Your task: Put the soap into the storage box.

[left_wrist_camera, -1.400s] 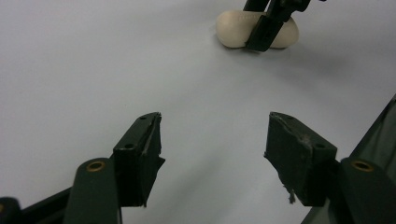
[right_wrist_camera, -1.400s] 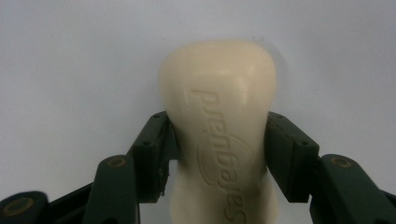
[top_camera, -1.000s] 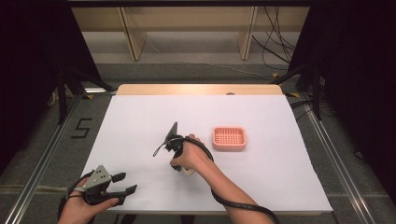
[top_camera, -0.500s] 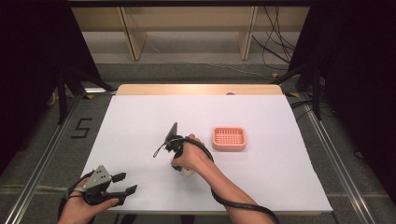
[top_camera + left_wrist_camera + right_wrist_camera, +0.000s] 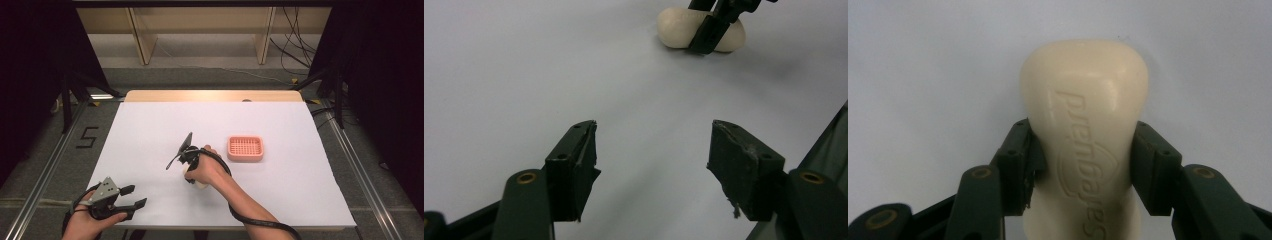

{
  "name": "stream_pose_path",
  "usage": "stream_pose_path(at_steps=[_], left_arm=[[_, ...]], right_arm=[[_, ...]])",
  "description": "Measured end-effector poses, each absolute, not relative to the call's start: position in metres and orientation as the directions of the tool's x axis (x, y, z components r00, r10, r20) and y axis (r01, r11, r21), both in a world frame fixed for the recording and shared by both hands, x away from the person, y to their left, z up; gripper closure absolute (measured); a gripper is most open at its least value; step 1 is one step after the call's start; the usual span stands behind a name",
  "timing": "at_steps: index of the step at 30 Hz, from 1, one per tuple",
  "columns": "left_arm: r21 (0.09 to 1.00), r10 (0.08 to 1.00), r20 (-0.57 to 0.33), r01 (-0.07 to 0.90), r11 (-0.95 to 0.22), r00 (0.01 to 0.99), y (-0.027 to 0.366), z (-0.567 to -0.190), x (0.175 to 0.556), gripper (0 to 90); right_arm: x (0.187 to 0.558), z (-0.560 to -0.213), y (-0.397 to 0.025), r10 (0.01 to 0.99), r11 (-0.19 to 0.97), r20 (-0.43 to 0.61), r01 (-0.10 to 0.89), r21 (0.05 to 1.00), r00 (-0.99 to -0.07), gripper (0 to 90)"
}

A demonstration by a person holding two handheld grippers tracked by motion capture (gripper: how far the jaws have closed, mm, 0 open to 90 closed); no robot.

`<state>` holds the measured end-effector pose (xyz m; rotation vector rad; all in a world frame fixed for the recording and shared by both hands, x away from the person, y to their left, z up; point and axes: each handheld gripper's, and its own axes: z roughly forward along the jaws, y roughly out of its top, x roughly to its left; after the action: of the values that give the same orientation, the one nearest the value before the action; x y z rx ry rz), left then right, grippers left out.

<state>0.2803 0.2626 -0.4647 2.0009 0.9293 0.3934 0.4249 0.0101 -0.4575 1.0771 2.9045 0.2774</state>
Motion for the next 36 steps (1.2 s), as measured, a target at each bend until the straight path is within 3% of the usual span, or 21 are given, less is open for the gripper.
stream_pose_path(at_steps=[2, 12, 36], left_arm=[[0.818, 0.737, -0.071, 0.462, -0.343, 0.672, 0.263, -0.465, 0.280, 35.4], [0.824, 0.744, -0.067, 0.458, -0.335, 0.664, 0.262, -0.466, 0.280, 35.4], [0.813, 0.744, -0.083, 0.477, -0.334, 0.663, 0.261, -0.466, 0.280, 35.4]], right_arm=[[0.422, -0.460, 0.005, 0.648, 0.736, 0.033, 0.637, 0.227, -0.761, 50.2], [0.417, -0.461, -0.006, 0.647, 0.721, 0.050, 0.631, 0.287, -0.761, 50.3], [0.406, -0.447, -0.021, 0.676, 0.665, 0.058, 0.643, 0.379, -0.734, 50.5]])
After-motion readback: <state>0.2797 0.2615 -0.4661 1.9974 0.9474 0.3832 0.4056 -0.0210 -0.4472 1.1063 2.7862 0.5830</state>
